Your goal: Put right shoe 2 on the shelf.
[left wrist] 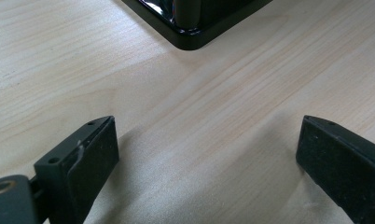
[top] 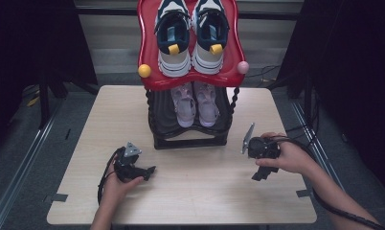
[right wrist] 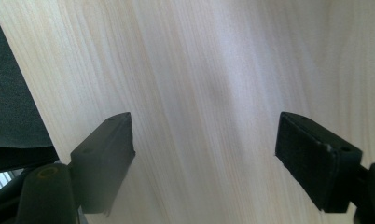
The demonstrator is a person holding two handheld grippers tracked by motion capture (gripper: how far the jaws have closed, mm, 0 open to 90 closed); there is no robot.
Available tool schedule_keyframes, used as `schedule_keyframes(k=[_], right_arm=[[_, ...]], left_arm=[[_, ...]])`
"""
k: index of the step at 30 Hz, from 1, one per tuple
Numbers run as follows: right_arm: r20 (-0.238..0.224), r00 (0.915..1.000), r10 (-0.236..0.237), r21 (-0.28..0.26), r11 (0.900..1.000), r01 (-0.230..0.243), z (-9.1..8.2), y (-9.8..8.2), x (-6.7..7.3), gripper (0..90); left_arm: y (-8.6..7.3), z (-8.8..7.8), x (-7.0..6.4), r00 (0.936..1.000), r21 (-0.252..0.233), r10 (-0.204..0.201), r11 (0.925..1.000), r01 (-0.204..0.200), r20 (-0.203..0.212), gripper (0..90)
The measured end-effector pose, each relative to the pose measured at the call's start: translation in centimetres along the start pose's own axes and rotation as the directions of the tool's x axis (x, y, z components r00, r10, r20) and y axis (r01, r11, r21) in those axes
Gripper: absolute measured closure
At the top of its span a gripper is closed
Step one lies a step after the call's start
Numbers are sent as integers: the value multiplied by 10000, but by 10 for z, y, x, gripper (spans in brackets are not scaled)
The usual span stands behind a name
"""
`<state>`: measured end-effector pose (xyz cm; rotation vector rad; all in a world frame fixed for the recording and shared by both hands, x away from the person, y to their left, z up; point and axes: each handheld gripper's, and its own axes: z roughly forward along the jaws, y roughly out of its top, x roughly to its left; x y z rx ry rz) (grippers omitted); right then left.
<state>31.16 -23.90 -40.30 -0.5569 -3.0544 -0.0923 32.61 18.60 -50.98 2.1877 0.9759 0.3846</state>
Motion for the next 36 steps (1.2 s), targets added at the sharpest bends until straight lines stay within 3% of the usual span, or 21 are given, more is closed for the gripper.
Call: schedule_keyframes(k=[3,4,5,6,10,18,24,26,36], right_arm=[[34,9998,-194,-86,9998,194,7,0,-1,189],[43,10000,44,52,10000,-44,8,0,1,189],[12,9998,-221,-172,9996,221,11,0,-1,189],[10,10000,31,-95,10000,-31,13,0,1,189],[-10,9999,-118,-474,9988,117,22,-1,-1,188],[-100,9993,356,-1024,9941,-364,41,-5,0,180],[-141,9976,682,-1469,9867,-696,52,-13,-1,179],[-203,9941,1062,-1548,9820,-1081,56,-17,-2,180],[-182,9910,1323,-2241,9654,-1330,71,-28,-2,167]], left_arm=[[0,0,0,10000,-3,1,10000,-1,-3,53],[0,0,0,10000,-35,16,10000,-16,4,53],[0,0,0,10000,-4,-1,10000,1,-3,53],[0,0,0,10000,1,1,10000,-1,-3,52],[0,0,0,10000,-2,0,10000,0,0,53],[0,0,0,10000,4,4,10000,-4,-3,53],[0,0,0,10000,0,-1,10000,1,-4,52],[0,0,0,10000,2,-3,10000,3,-6,53],[0,0,0,10000,-16,-7,10000,7,-1,53]])
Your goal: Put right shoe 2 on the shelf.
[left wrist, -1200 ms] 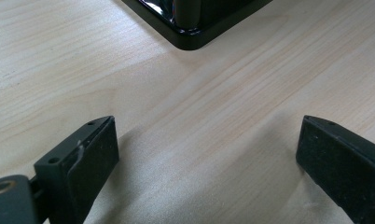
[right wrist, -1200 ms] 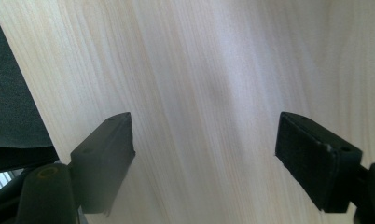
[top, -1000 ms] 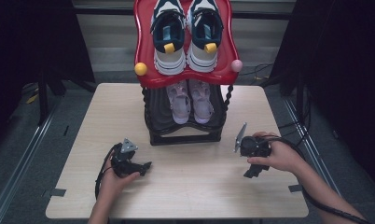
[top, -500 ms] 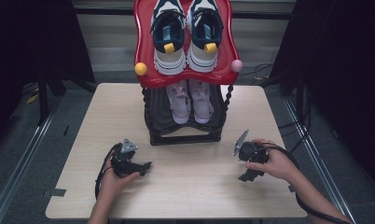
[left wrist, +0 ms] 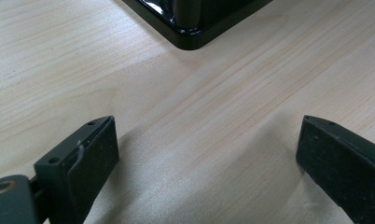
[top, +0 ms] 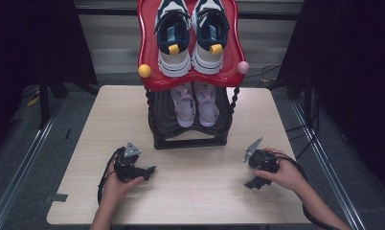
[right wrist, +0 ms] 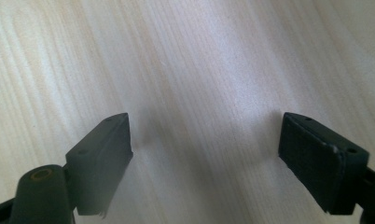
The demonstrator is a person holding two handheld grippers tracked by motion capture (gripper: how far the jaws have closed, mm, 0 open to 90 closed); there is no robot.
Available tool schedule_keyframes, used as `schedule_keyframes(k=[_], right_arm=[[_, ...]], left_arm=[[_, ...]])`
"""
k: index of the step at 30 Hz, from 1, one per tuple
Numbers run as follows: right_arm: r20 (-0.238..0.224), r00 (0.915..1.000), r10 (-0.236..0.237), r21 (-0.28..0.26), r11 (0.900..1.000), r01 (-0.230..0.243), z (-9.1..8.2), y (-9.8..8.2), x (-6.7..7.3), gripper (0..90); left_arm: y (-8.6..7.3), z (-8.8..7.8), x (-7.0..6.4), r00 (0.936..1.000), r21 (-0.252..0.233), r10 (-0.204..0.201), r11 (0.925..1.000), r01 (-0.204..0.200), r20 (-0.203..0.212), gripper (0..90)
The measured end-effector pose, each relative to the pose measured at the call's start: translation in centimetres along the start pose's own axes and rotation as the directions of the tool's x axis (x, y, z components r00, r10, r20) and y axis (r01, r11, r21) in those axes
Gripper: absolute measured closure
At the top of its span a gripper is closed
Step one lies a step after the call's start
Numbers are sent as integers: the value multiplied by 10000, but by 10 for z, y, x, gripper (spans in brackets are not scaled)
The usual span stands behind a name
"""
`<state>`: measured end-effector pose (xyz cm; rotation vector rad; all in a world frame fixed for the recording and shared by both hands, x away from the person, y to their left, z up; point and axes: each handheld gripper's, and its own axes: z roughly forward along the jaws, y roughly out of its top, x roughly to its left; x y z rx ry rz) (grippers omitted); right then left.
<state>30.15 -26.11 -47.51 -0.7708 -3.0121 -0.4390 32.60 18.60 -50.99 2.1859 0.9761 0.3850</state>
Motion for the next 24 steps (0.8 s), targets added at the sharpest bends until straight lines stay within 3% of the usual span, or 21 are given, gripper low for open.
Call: schedule_keyframes(k=[6,9,11,12,17,18,24], right_arm=[[193,9993,332,-1202,9923,-307,4,-11,-2,143],[557,9978,369,-1909,9813,-257,8,-17,-1,109],[550,9944,897,-2554,9641,-729,11,-23,3,91],[690,9929,969,-3042,9499,-716,13,-28,3,90],[940,9777,1877,-4932,8619,-1181,23,-46,11,87],[960,9763,1938,-5158,8486,-1177,25,-49,11,88],[1036,9726,2081,-5203,8448,-1253,25,-50,12,86]], left_arm=[[0,0,0,10000,-12,-14,10000,14,-6,52],[0,0,0,10000,-35,-51,10000,51,-4,53],[-1,0,0,10000,-34,-32,10000,32,-50,53],[-1,0,-1,10000,-40,-40,10000,40,-45,53],[-1,0,-1,10000,-47,-54,10000,53,-61,53],[-1,-1,-1,10000,-9,-51,10000,51,-74,53],[-1,-1,0,10000,10,-25,10000,25,-74,53]])
